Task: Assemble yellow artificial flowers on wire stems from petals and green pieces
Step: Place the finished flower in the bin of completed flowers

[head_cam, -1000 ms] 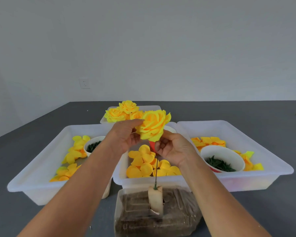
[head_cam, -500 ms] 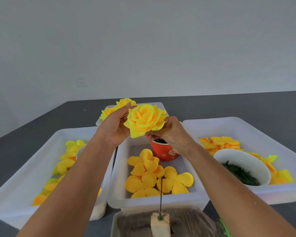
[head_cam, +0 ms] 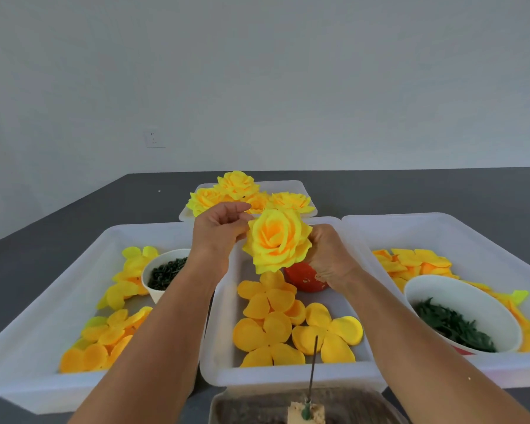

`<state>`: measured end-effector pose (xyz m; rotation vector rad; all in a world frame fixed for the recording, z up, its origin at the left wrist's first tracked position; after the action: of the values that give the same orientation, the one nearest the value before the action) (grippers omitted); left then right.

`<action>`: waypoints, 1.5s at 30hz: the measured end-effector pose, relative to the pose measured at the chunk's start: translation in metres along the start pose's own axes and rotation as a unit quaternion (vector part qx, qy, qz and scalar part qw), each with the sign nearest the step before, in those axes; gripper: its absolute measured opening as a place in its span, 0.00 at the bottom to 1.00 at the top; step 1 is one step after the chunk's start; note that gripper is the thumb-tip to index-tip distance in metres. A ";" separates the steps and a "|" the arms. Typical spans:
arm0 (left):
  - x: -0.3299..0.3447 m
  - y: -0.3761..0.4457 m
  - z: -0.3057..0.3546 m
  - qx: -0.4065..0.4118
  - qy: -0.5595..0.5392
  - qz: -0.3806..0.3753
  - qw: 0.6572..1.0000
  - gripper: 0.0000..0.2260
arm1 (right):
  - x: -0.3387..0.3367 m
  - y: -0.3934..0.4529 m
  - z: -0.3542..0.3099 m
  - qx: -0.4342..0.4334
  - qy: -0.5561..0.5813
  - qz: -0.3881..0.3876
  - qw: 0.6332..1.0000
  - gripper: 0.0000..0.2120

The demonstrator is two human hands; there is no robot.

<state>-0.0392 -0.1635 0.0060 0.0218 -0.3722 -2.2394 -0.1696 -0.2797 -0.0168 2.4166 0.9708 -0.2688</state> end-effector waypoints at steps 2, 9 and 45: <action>-0.003 -0.001 0.000 -0.042 -0.076 -0.010 0.996 0.08 | -0.003 -0.001 -0.001 0.015 0.043 0.020 0.999 0.04; 0.002 -0.007 -0.005 -0.097 -0.029 -0.047 0.994 0.12 | -0.005 -0.002 -0.003 0.047 0.092 0.044 0.994 0.08; 0.003 -0.015 0.002 0.032 0.075 -0.032 0.996 0.09 | 0.000 -0.002 0.003 0.072 0.116 0.005 0.991 0.04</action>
<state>-0.0531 -0.1562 0.0043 0.2369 -0.3669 -2.2717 -0.1711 -0.2804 -0.0195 2.6285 1.0728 -0.0553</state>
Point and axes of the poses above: each hand's wrist, its own y-axis towards the middle knuckle, its own x-axis out of the palm, z = x × y, the point moved 4 cm from there along y, towards the middle knuckle
